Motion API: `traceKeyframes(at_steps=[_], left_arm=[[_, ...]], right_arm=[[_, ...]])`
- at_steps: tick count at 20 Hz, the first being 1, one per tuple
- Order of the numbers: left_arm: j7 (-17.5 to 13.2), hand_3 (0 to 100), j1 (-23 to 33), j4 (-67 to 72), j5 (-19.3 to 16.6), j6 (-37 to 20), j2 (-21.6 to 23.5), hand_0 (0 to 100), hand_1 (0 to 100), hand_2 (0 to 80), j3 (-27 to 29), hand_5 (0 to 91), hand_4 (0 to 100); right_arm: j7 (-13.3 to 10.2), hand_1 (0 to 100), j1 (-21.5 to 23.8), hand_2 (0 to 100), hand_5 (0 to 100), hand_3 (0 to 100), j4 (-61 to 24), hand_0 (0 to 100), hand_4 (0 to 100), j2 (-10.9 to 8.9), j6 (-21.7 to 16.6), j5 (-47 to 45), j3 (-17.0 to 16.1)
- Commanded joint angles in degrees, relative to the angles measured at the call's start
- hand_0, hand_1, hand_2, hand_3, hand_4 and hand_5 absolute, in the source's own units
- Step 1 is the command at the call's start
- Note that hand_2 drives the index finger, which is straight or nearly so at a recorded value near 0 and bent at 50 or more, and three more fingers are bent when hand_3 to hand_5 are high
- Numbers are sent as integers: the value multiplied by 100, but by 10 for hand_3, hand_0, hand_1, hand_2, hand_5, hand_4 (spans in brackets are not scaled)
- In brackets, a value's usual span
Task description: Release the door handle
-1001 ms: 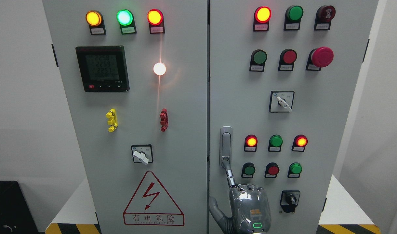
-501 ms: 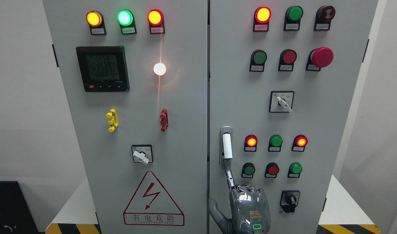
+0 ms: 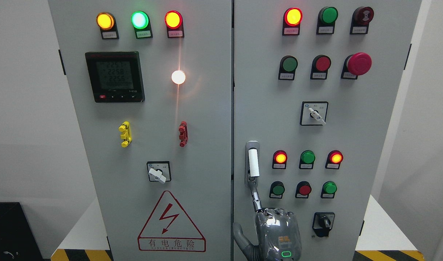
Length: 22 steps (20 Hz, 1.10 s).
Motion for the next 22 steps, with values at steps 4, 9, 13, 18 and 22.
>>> traceKeyframes(at_steps=[4, 9, 13, 18, 22], left_arm=[[-3, 0, 0, 0, 0, 3, 0, 120, 556, 0, 0, 0, 0], [-3, 0, 0, 0, 0, 3, 0, 120, 556, 0, 0, 0, 0], [-3, 0, 0, 0, 0, 3, 0, 120, 556, 0, 0, 0, 0], [-3, 0, 0, 0, 0, 3, 0, 120, 556, 0, 0, 0, 0], [-3, 0, 0, 0, 0, 3, 0, 120, 556, 0, 0, 0, 0]], right_arm=[[15, 347, 0, 43, 1000, 1000, 15, 402, 1000, 0, 33, 1, -4], [6, 347, 0, 43, 1000, 1000, 15, 402, 1000, 0, 33, 1, 5], [6, 348, 0, 43, 1000, 1000, -3, 402, 1000, 0, 33, 1, -4], [6, 347, 0, 43, 1000, 1000, -29, 401, 1000, 0, 33, 1, 5], [6, 347, 0, 44, 1000, 1000, -126, 401, 1000, 0, 33, 0, 5]])
